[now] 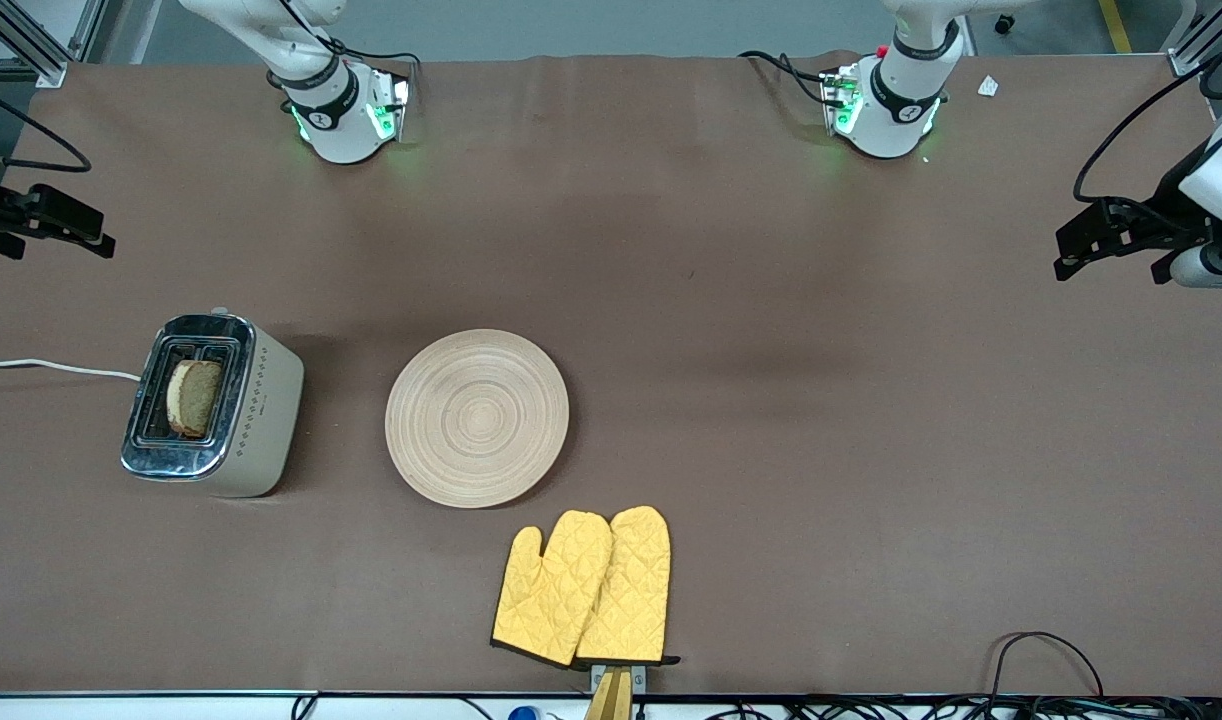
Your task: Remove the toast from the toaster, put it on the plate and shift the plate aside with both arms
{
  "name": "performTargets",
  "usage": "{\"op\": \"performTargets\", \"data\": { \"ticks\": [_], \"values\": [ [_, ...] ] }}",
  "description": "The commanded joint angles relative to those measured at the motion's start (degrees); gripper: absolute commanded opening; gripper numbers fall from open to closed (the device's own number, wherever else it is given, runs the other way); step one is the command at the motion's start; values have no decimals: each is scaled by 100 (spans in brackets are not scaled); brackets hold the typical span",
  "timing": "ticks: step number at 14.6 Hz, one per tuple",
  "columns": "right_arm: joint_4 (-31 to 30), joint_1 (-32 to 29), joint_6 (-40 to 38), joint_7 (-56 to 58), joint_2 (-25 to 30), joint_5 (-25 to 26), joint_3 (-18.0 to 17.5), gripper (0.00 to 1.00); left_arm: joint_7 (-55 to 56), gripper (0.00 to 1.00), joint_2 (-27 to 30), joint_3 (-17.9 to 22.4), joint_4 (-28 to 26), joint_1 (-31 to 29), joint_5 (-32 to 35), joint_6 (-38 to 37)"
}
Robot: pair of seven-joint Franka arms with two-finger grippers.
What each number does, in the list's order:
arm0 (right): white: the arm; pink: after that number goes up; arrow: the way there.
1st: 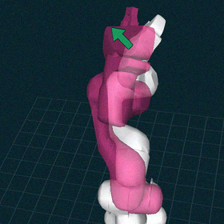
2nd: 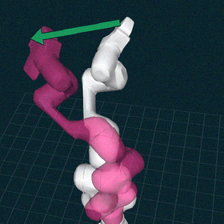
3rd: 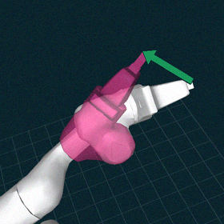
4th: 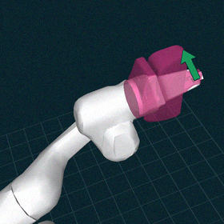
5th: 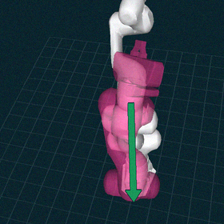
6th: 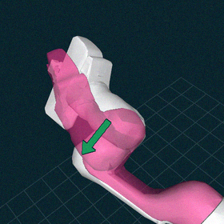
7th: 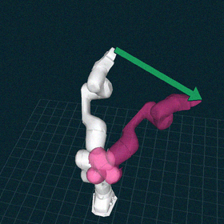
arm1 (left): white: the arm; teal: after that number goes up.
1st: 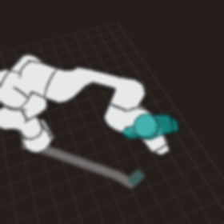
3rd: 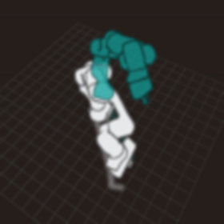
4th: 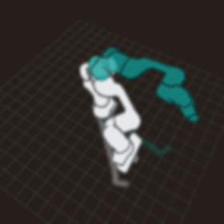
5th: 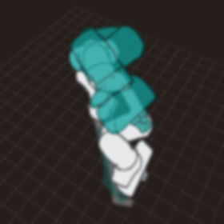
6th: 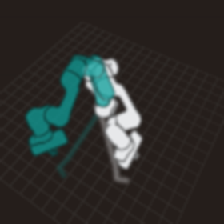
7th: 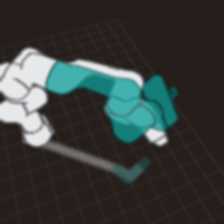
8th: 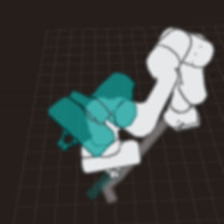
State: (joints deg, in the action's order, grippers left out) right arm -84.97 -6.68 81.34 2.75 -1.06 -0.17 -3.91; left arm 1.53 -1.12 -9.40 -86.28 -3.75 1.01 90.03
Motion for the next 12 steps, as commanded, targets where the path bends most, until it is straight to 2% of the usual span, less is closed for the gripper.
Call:
{"op": "performTargets", "data": {
  "ticks": [1, 7, 12],
  "values": [
    [-99, -105, 31, 50, 132, -35, -57, 100, 58, 100, -126, -18, 225, 41, 127, -143],
    [-204, -88, 206, 33, 10, -35, -48, 100, 58, 100, -126, -18, 225, 41, 118, -143],
    [-1169, -141, 1216, 15, -17, -44, -49, 100, 67, 100, -126, -18, 225, 50, 118, -143]
  ]
}}
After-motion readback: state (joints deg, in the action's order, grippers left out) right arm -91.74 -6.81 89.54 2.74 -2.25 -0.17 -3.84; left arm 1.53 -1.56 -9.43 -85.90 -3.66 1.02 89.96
